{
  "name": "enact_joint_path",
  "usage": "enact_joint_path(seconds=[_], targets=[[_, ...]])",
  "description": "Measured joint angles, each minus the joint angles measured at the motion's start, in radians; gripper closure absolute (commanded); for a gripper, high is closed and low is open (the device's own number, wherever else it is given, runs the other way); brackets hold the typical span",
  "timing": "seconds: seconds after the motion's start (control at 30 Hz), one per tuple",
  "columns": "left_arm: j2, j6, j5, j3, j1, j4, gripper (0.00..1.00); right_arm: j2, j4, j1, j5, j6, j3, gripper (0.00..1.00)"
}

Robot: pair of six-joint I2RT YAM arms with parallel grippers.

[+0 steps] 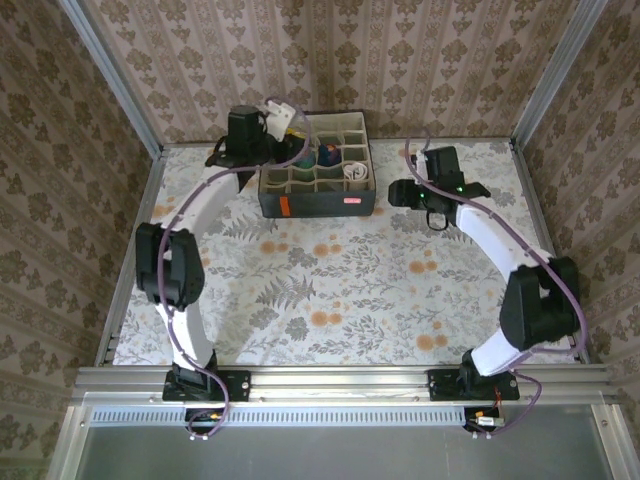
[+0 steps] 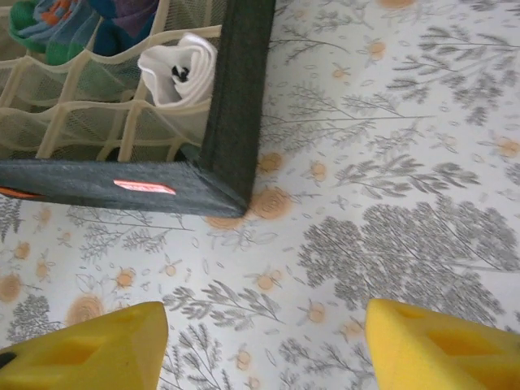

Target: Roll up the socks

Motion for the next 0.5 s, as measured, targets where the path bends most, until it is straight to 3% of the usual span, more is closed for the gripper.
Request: enact_joint_path(seconds=[0.3,0.33,0.4,0.5], targets=[[-0.264,-0.025,-0.03,-0.486,0.178,0.083,0.47,-0.344,0.29,-0.034,0.196,-0.064,-0.453,0.0],[-0.289,-0.024,-0.039,-0.53,0.201,0.092,0.4,-0.372,0.345,-0.04,0.219,-0.071,-0.51,0.0],[-0.326,-0.018,-0.063,-0.596,0.228,0.103,0.01,-0.403,0.433,-0.05,0.251,-0.087,-0.603,0.0],[-0.373,-0.016,-0.111,-0.671,0.238,0.121,0.0,-0.4,0.509,-0.063,0.283,-0.103,-0.674,0.0]])
